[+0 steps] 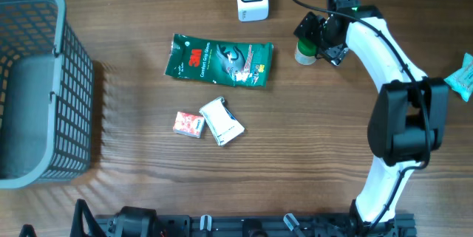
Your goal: Scan the item barcode
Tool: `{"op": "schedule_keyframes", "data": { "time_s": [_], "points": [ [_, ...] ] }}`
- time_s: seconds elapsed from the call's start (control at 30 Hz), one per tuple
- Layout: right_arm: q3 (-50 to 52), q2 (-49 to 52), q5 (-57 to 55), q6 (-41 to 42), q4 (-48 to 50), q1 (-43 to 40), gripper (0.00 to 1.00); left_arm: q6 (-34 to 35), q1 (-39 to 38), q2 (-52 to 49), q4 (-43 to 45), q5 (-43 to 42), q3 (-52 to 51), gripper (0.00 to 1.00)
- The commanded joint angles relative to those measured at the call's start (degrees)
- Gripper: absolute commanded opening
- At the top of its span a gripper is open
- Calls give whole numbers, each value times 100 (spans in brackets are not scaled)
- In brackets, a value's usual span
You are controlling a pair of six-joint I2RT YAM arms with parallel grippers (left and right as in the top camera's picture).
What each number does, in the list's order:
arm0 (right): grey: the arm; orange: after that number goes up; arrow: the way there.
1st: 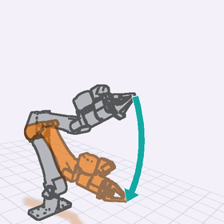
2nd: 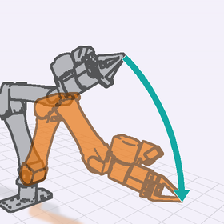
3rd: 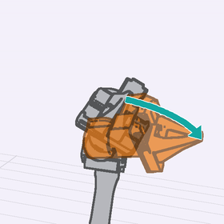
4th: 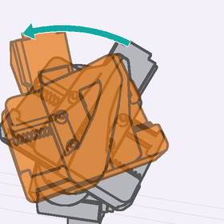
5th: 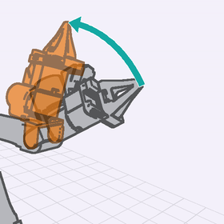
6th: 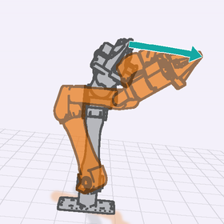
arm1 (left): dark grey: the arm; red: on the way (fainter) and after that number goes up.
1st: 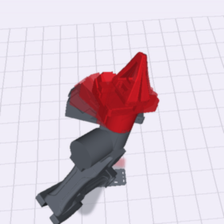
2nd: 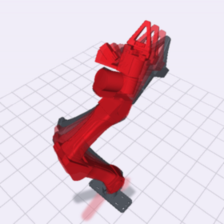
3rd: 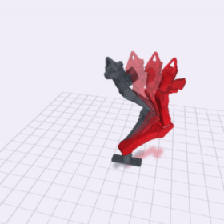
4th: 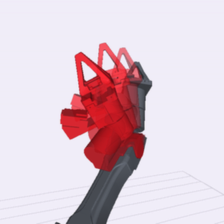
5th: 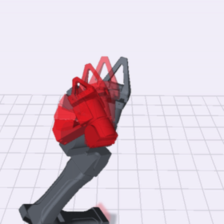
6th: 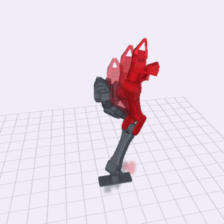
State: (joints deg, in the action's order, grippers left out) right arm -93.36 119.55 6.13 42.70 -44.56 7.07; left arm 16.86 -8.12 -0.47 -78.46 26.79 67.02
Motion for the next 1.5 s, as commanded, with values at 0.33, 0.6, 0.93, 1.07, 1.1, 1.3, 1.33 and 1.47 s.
{"op": "schedule_keyframes", "data": {
  "time_s": [0.33, 0.6, 0.93, 1.07, 1.1, 1.3, 1.33, 1.47],
  "points": [
    [-149, 136, -109, 3027, -1147, 20, 70, -9, 35, 15, 17, 35, -7, 100],
    [-146, 136, 3154, 6898, -1578, 20, 83, -9, 35, 15, 42, 35, -7, 100],
    [-146, -1847, 2487, 6212, -1554, 24, 87, -9, 35, 15, 42, 35, -7, 100],
    [-146, -3447, -66, 754, -586, 24, 100, -9, 35, 15, 42, 35, -7, 100],
    [-146, -3565, -28, -752, -420, 24, 100, -9, 37, 15, 39, 35, -7, 100],
    [-63, -3296, 1298, -6898, -1475, 24, 100, -9, 37, 15, 37, 35, -7, 100],
    [-63, -3191, 1438, -7125, -1462, 24, 100, -9, 37, 15, 37, 35, -7, 100],
    [-63, -2094, 1615, -7257, -1558, 74, 99, -9, 37, 15, 35, 35, -7, 100]
  ]
}}
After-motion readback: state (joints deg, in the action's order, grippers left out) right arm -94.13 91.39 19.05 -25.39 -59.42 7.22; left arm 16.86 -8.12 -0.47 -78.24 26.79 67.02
